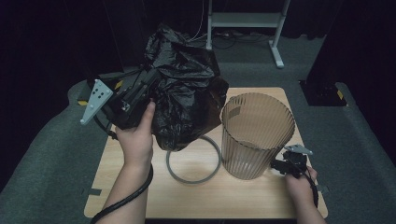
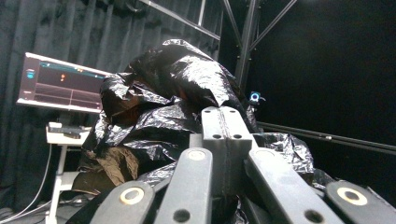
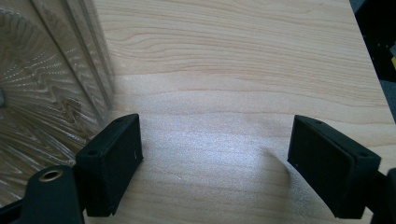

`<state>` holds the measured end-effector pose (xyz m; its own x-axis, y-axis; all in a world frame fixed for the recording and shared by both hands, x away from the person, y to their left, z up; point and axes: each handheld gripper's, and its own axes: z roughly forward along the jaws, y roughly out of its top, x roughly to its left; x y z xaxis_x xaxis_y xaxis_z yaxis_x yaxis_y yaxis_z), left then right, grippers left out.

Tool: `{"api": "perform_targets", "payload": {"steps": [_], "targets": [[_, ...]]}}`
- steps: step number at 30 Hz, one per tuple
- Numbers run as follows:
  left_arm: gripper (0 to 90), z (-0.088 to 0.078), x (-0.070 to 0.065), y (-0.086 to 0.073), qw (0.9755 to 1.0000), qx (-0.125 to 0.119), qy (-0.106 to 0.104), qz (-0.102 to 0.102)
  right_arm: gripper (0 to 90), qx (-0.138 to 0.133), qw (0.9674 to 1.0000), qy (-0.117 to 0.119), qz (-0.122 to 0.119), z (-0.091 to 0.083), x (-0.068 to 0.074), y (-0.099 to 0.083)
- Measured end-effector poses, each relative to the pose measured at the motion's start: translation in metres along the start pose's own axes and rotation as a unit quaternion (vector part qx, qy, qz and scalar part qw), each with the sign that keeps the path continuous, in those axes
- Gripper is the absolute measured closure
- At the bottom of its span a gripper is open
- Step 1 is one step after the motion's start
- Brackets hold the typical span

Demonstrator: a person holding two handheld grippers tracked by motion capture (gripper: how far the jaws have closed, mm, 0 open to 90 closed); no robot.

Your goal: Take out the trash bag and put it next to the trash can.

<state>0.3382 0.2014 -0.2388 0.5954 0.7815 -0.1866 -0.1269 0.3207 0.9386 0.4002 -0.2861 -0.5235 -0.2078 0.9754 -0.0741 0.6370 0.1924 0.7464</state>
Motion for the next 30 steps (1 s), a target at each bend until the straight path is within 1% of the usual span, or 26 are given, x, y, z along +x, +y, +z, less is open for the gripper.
{"api": "perform_targets", "payload": {"steps": [4, 7, 9, 18, 29, 30], "targets": [[90.0, -0.008, 0.006, -0.003, 1.0, 0.005, 0.006, -0.001, 18.3, -0.001, 1.0, 0.002, -0.002, 0.0, 0.0, 0.0], [90.0, -0.014, 0.011, -0.007, 0.9999, 0.007, 0.013, -0.003, 18.3, -0.002, 1.0, 0.007, -0.007, 0.001, -0.001, 0.0], [90.0, -0.018, 0.014, -0.01, 0.9998, 0.008, 0.016, -0.006, 18.3, -0.001, 0.9999, 0.011, -0.006, 0.001, -0.002, 0.0], [90.0, -0.033, 0.031, -0.033, 0.9989, 0.024, 0.034, -0.022, 18.3, 0.003, 0.9999, 0.013, 0.002, 0.001, -0.001, 0.0], [90.0, -0.045, 0.042, -0.056, 0.9975, 0.038, 0.047, -0.035, 18.3, 0.003, 0.9999, 0.015, 0.003, 0.001, -0.002, 0.0], [90.0, -0.046, 0.043, -0.058, 0.9974, 0.039, 0.048, -0.038, 18.2, 0.004, 0.9999, 0.015, 0.006, 0.001, -0.002, 0.0]]}}
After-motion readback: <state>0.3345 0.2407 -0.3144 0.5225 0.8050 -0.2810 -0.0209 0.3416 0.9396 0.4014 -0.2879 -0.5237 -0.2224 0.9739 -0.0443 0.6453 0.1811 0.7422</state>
